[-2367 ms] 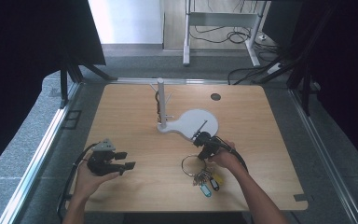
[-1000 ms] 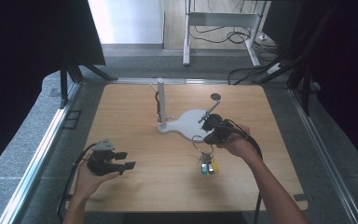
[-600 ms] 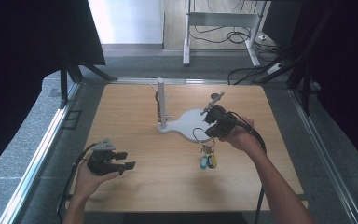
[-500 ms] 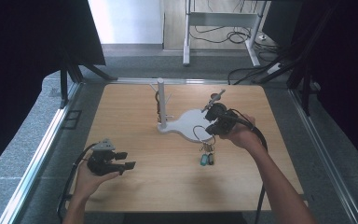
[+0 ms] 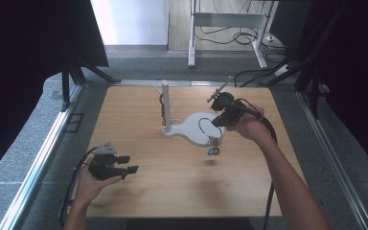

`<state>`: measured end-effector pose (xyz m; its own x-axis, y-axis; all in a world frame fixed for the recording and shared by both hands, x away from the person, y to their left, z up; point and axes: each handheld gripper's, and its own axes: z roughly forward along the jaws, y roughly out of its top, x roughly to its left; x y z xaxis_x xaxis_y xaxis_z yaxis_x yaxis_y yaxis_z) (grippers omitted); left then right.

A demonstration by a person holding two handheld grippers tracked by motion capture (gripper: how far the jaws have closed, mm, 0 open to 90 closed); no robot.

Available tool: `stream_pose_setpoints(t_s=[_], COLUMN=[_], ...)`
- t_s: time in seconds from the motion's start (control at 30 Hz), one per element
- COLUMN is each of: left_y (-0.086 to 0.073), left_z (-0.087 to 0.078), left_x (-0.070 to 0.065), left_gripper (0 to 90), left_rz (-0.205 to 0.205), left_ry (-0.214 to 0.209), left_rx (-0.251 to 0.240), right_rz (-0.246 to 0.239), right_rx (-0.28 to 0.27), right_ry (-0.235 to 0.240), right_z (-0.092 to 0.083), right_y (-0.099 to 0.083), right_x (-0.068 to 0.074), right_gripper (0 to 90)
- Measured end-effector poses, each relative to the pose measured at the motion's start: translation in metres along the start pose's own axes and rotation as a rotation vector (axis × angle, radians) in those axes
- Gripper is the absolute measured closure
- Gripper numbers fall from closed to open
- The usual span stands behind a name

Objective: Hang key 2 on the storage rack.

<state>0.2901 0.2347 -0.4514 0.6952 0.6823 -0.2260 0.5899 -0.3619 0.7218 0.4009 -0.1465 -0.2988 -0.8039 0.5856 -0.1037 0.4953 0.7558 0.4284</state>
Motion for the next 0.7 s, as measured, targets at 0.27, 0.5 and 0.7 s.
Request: stream_pose_setpoints(t_s=[0.27,0.5,0.7], left_y=[0.0,0.0,-0.001], left_z=[0.0,0.0,-0.001], left_x=[0.0,0.001,0.002], left_gripper=[42.3,42.3,42.3], left_rz=[-0.003,-0.002,-0.005], left_ry=[-0.002,-0.003,-0.003], left_rx=[0.001,0.0,-0.003], right_rz=[0.008,0.022,0.029], right_rx=[-0.002,-0.013,-0.02], right_ry=[0.001,-0.001,-0.007], right_z=[0.001,0.003,0.001], right_y=[0.005,0.015,0.028], right_x=[-0.005,-0.01,-0.016], right_gripper=[87.7,87.7,87.7])
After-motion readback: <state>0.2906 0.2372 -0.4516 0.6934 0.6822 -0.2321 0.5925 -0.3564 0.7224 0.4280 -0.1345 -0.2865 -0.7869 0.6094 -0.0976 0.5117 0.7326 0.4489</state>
